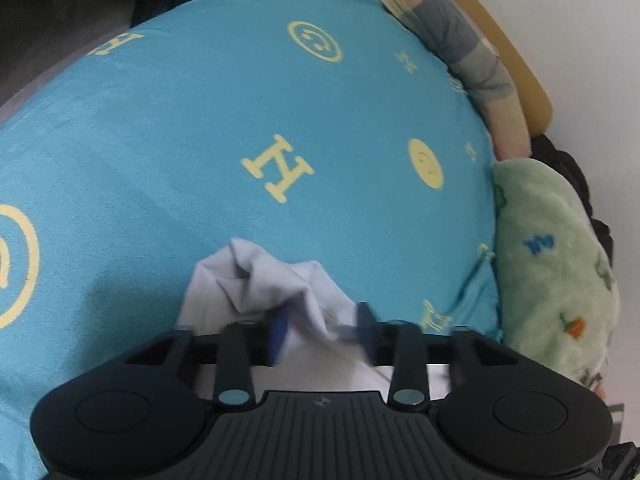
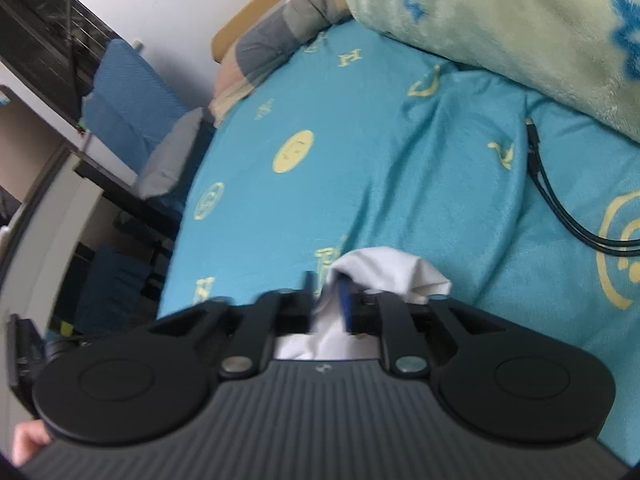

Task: Fold clothes

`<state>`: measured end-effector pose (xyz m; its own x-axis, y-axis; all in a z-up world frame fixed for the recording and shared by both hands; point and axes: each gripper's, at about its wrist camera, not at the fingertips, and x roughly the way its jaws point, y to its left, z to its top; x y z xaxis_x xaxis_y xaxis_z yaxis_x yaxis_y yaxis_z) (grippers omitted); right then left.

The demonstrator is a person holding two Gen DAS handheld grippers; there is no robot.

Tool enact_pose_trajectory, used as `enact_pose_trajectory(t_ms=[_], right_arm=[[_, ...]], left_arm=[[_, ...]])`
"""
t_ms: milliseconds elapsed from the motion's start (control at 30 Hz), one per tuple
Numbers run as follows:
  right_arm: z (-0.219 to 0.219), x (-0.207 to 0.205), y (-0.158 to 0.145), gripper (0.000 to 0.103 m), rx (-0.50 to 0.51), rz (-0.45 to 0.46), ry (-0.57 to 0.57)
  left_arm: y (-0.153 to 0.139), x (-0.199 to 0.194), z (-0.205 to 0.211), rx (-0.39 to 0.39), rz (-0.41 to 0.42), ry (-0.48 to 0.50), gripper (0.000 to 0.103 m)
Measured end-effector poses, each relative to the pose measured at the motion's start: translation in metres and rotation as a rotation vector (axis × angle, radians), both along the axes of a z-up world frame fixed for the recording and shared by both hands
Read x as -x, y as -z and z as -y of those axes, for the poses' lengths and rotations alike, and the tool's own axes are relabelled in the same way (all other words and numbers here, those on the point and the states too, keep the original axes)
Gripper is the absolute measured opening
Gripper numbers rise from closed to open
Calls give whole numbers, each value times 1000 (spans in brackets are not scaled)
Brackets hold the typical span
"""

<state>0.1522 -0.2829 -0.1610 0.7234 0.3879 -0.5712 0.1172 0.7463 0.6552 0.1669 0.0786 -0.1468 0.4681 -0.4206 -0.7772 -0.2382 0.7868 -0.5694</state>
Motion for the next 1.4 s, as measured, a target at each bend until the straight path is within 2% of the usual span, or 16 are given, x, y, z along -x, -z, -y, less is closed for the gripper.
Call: enact_pose_trajectory(t_ms=[33, 100, 200, 333, 467, 567, 667, 800, 867, 933, 967, 1000, 1067, 1133, 1333, 1400], right_arm=[[1, 4, -4, 73, -28, 15, -1], [4, 20, -15, 86, -104, 54, 9], [4, 46, -28, 85, -168, 54, 9], [5, 93, -33, 86, -260, 44, 24], [1, 133, -20, 86, -347, -23, 46], [-9, 147, 1, 86, -384, -125, 37], [-11, 147, 22, 86, -424, -213, 66], [-7, 135, 36, 85, -415, -231, 146], [-4, 130, 45, 80, -420, -242, 190], [0, 126, 52, 62, -439, -249, 226], [1, 126, 53, 53, -439, -247, 234], [1, 126, 53, 50, -439, -246, 242], [1, 129, 53, 33, -449, -226, 253], [1, 132, 48, 26, -454, -197, 251], [-4, 135, 13, 22, -354, -116, 206], [0, 138, -3, 21, -369, -94, 213]], left_arm=[[-7, 5, 2, -3, 10, 6, 70], [-21, 17, 6, -14, 29, 27, 81], [-40, 48, 8, 29, 49, 61, 82], [-48, 95, 7, 136, 8, 36, 88], [-23, 134, 7, 262, -102, -28, 90], [5, 151, 6, 330, -189, -94, 86], [25, 147, 2, 336, -217, -159, 81], [35, 137, -9, 341, -208, -253, 74], [38, 135, -14, 345, -210, -294, 67], [41, 136, -16, 339, -212, -314, 48], [43, 137, -17, 333, -213, -320, 46], [43, 137, -17, 326, -211, -322, 40], [37, 136, -15, 306, -190, -310, 28], [24, 134, -14, 293, -161, -290, 19], [-32, 131, -12, 241, -67, -223, 15], [-55, 130, -5, 219, -37, -202, 14]])
